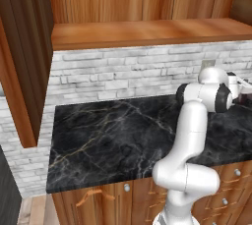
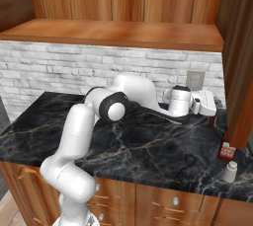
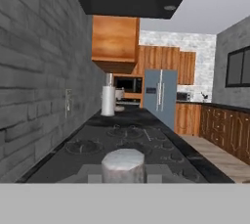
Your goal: Collect the paprika, ketchup, and shaker from the cabinet and place them next to the stove.
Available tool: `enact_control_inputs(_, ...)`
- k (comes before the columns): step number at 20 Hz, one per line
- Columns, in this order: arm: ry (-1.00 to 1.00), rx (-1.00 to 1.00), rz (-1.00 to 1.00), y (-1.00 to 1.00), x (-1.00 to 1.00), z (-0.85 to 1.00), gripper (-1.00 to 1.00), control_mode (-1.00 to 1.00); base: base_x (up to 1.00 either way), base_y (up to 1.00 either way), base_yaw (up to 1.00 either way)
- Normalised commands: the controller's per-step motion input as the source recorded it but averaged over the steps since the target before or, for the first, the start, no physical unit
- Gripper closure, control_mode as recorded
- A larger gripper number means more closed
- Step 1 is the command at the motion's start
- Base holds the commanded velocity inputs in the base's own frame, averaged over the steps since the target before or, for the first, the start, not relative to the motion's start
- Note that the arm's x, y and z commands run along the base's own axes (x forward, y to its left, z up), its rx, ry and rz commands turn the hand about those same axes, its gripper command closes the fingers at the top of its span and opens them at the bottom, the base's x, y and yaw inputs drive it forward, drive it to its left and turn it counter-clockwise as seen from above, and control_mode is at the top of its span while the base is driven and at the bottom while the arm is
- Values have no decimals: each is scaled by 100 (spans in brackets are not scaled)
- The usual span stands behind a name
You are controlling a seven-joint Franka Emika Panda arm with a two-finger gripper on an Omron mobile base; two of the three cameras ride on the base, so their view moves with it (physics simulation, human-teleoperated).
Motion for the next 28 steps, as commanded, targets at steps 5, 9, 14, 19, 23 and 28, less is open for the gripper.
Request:
enact_control_inputs(5,-18,0,0,-17,-29,-78,100,-100,0,0,0)
enact_control_inputs(9,-29,0,0,-14,-24,-76,100,-100,0,0,0)
enact_control_inputs(14,-34,-2,0,-11,-29,-87,100,-100,0,0,0)
enact_control_inputs(19,-30,-6,0,-5,-33,-90,100,-100,0,0,0)
enact_control_inputs(23,-26,-8,0,0,-26,-80,100,-100,0,0,0)
enact_control_inputs(28,-19,-20,0,0,-29,-84,100,-100,0,0,0)
